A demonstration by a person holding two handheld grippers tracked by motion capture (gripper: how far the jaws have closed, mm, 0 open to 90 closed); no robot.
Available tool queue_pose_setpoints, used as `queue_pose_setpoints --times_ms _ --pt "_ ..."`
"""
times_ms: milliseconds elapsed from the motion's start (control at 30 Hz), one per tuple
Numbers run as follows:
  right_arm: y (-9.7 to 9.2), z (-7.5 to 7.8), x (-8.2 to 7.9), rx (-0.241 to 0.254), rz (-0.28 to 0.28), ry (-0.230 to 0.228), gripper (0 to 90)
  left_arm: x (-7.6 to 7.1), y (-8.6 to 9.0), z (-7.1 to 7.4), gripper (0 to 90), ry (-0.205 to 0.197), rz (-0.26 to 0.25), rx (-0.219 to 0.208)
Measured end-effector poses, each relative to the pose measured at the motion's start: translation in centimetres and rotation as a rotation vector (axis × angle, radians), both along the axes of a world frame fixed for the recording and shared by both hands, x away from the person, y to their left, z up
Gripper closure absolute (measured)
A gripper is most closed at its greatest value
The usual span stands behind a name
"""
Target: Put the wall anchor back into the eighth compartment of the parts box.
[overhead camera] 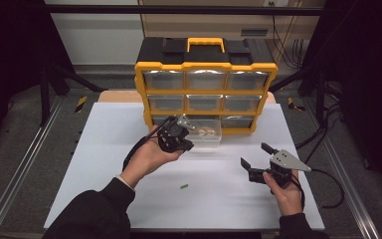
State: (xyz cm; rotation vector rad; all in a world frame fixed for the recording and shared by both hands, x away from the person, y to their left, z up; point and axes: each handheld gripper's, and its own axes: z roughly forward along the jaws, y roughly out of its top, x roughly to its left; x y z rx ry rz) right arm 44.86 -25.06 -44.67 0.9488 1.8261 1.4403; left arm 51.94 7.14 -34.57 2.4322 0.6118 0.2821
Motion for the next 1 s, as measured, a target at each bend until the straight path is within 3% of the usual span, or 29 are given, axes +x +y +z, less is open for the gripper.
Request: queue_pose_setpoints --times_ms 267,700,1000 --pt "0.0 0.2 -0.1 0.005 0.004 -0.031 8.4 0.1 -1.2 1.5 84.3 -0.023 -0.027 -0.011" --pt "-0.1 0.2 -0.1 -0.001 0.004 -0.029 8.4 1.4 -0.7 3.1 84.2 -0.044 0.010 -0.019" --pt "-0.1 0.2 -0.2 0.000 0.003 -0.029 8.4 3.3 -0.8 3.4 84.3 -0.040 0.046 -0.038"
